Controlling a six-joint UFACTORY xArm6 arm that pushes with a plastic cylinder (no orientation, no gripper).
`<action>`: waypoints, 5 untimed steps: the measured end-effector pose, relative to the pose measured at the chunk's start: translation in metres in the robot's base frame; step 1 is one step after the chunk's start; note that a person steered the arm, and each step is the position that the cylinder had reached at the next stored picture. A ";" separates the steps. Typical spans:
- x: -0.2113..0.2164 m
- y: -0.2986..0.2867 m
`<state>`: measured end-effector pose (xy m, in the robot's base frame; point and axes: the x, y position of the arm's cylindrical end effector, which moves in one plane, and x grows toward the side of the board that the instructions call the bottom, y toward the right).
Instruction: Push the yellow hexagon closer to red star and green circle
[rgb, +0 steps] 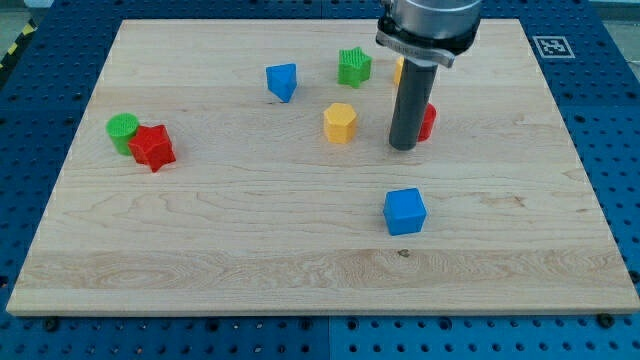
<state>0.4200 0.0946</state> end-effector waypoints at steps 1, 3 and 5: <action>-0.015 0.000; -0.015 -0.045; -0.017 -0.107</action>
<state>0.4035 -0.0122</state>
